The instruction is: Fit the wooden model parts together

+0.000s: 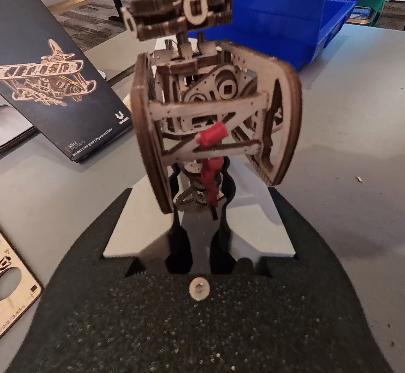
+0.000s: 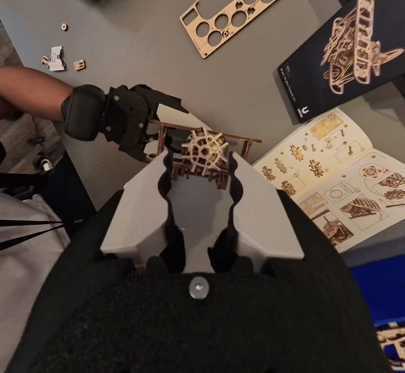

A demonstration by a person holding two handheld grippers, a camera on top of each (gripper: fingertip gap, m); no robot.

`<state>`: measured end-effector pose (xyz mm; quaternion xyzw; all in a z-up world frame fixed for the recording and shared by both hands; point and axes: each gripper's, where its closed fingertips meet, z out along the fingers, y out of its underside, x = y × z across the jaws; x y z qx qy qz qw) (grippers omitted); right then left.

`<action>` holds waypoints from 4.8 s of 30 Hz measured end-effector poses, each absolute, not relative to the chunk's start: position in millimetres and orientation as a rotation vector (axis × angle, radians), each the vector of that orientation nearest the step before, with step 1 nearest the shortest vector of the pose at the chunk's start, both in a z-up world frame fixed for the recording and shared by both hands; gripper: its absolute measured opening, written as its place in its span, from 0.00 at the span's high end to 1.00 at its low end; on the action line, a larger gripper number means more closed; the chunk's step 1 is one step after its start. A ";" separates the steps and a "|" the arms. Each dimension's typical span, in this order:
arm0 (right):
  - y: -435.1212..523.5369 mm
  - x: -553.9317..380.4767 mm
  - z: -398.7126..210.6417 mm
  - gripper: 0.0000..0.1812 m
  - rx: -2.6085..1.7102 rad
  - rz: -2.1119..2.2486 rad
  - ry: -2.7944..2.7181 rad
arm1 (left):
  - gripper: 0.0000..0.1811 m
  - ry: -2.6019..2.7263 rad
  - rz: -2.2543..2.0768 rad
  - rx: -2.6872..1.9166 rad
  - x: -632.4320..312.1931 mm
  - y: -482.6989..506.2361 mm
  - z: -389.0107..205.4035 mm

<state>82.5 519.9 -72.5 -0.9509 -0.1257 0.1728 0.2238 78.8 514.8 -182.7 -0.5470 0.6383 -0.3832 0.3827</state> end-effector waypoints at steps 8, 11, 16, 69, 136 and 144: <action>517.6 92.6 -56.6 0.62 -2.325 0.289 -0.550 | 0.82 1.665 -0.955 -1.370 81.5 512.0 -185.5; 511.6 86.3 -52.8 0.63 -2.230 0.309 -0.552 | 0.82 1.721 -0.916 -1.325 85.4 512.0 -190.1; 505.9 88.9 -63.6 0.65 -2.176 0.336 -0.582 | 0.82 1.797 -0.952 -1.304 90.9 506.5 -194.6; 497.0 101.4 -112.5 0.76 -2.533 0.294 -1.044 | 0.82 1.888 -0.990 -1.286 94.2 496.3 -201.0; 496.4 108.7 -114.0 0.77 -2.666 0.655 -0.549 | 0.82 1.866 -1.004 -1.313 93.7 499.7 -199.5; 505.1 109.9 -111.6 0.77 -2.557 0.662 -0.546 | 0.82 1.841 -1.070 -1.351 93.7 502.6 -195.8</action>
